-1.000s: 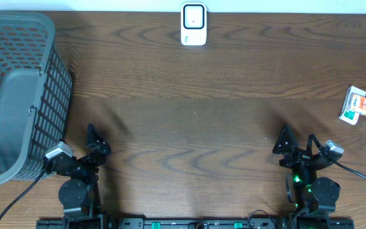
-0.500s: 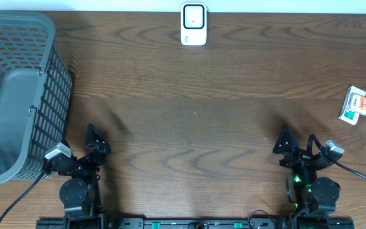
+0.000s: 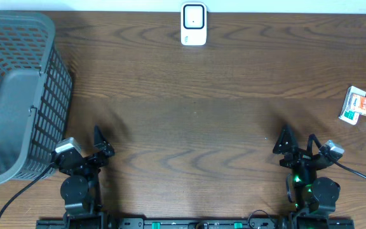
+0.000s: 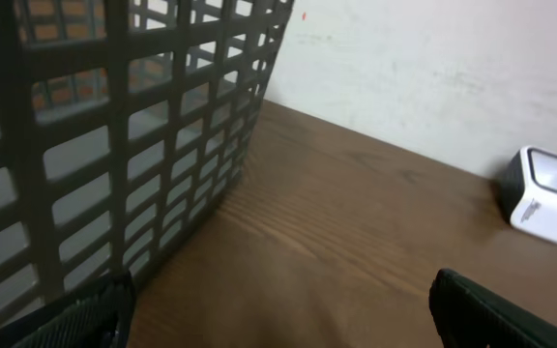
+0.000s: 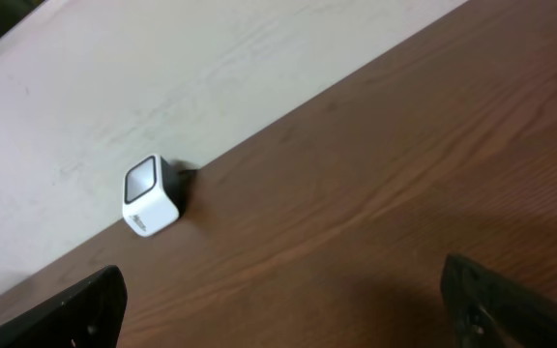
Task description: Scan the item barcode
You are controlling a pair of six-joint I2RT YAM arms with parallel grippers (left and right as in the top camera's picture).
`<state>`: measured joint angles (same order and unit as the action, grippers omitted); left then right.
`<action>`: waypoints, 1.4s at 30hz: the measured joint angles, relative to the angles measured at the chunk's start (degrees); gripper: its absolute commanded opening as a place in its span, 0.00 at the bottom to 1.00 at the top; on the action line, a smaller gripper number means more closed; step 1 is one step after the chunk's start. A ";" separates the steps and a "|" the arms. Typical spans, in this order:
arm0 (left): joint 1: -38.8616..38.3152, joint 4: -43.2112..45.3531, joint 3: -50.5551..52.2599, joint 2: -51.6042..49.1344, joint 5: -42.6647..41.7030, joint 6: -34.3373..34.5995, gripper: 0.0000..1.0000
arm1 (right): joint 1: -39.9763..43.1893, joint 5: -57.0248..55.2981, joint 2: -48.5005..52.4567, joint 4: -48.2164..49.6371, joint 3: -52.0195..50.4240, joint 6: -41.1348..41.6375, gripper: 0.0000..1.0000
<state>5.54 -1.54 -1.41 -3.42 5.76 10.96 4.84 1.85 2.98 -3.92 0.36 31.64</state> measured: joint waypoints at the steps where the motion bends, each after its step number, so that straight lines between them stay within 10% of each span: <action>1: -0.04 -0.02 -0.02 0.02 -0.13 -0.61 0.97 | 0.00 -0.02 0.00 0.00 0.00 0.00 0.99; 42: -0.52 -0.15 -0.02 2.69 -1.60 -5.29 0.98 | -0.70 -1.64 -2.14 -0.15 0.00 -9.07 0.99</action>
<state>5.02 -1.69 -1.43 -0.73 4.16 5.67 4.14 0.21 0.84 -4.08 0.36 22.57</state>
